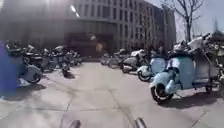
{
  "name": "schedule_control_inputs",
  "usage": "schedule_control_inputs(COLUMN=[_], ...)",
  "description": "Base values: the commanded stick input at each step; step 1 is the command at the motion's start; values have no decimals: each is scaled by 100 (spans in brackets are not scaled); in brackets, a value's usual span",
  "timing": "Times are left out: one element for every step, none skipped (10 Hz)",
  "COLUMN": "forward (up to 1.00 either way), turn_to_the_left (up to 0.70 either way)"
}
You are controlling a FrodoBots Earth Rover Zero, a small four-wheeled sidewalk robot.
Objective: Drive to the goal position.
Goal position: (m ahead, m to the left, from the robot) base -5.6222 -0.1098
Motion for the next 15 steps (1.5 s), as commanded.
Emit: schedule_control_inputs(forward=[0, 15, 100, 100, 100, 100, 100, 100, 100, 100, 100, 100, 100, 41, 0], turn_to_the_left=[0, 0, 0, 0, 0, 0, -9, -31, -32, -23, -3, -24, -32, -12, 0])
